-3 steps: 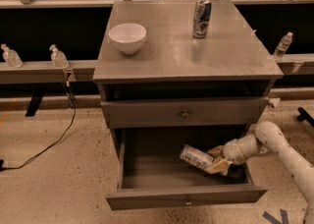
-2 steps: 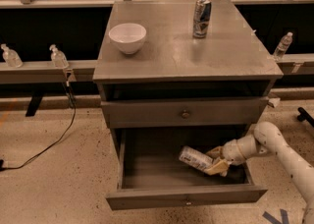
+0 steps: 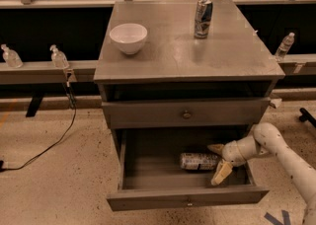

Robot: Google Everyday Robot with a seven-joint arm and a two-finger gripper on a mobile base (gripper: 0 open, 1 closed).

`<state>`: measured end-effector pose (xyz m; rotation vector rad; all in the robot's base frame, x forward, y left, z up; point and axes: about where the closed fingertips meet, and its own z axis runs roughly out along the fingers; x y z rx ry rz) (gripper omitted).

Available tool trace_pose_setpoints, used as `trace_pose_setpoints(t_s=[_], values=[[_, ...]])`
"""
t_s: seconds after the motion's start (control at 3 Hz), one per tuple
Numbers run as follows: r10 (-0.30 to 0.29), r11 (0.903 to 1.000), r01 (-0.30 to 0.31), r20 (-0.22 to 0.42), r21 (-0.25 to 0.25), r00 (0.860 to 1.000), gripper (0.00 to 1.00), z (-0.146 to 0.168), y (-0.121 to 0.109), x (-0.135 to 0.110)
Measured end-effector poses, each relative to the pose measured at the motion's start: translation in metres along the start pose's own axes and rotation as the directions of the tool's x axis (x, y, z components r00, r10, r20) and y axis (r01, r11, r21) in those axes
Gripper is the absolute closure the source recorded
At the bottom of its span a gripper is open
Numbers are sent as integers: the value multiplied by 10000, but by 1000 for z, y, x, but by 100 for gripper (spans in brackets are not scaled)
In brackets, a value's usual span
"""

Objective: Place blue plastic bottle into middle drawer

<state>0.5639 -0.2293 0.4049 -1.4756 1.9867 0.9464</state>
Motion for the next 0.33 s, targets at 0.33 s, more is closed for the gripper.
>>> trace_pose_setpoints(t_s=[0.33], values=[[0,10000,0,0,0,10000,0,0,0,0]])
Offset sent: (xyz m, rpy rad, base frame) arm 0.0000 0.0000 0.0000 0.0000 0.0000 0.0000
